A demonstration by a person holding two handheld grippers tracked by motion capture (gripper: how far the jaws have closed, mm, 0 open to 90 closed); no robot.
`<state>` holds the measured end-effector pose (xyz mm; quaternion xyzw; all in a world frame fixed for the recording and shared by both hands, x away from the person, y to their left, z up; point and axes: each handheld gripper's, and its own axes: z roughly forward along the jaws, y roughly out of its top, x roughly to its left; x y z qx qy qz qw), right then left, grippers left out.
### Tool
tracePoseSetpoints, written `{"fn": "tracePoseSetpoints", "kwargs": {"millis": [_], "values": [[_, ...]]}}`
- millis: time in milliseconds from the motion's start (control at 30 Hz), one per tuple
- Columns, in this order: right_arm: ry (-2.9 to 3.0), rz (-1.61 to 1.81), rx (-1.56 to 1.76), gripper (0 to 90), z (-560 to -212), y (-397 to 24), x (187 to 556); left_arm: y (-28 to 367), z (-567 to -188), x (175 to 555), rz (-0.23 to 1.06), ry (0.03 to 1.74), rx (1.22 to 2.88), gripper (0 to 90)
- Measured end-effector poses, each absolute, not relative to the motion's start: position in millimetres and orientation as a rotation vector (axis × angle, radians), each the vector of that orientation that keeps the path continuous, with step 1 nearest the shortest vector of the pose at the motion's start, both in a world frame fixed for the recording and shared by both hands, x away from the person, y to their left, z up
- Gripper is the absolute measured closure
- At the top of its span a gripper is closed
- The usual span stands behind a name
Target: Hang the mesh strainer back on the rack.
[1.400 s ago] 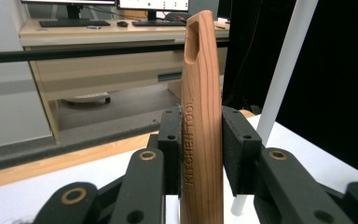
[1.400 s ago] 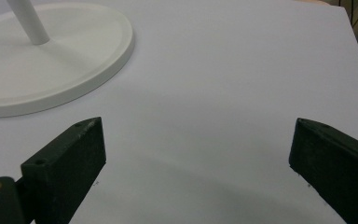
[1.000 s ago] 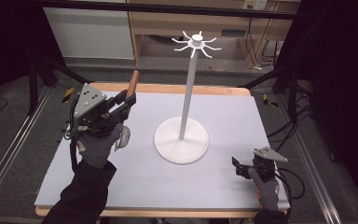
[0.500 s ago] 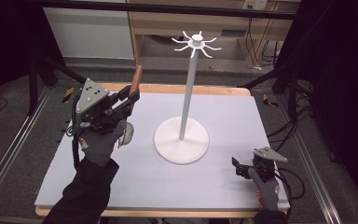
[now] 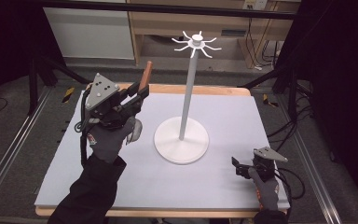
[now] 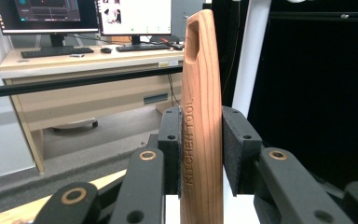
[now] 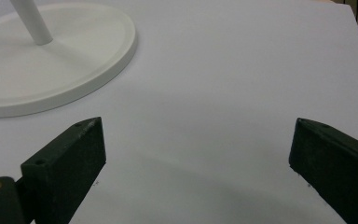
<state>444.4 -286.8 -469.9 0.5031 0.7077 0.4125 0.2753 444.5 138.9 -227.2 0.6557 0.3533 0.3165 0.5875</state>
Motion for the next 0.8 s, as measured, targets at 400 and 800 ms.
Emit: {"fn": "tracePoseSetpoints", "kwargs": {"millis": [400,800], "values": [[1.902,1.113,1.353,4.1,-469.6,-287.3,444.5,127.9,-216.0,450.1,0.743,0.815,1.522,70.4],[1.903,1.113,1.354,4.1,-470.1,-287.0,444.9,121.4,-207.2,452.5,0.747,0.799,1.518,70.4]]}}
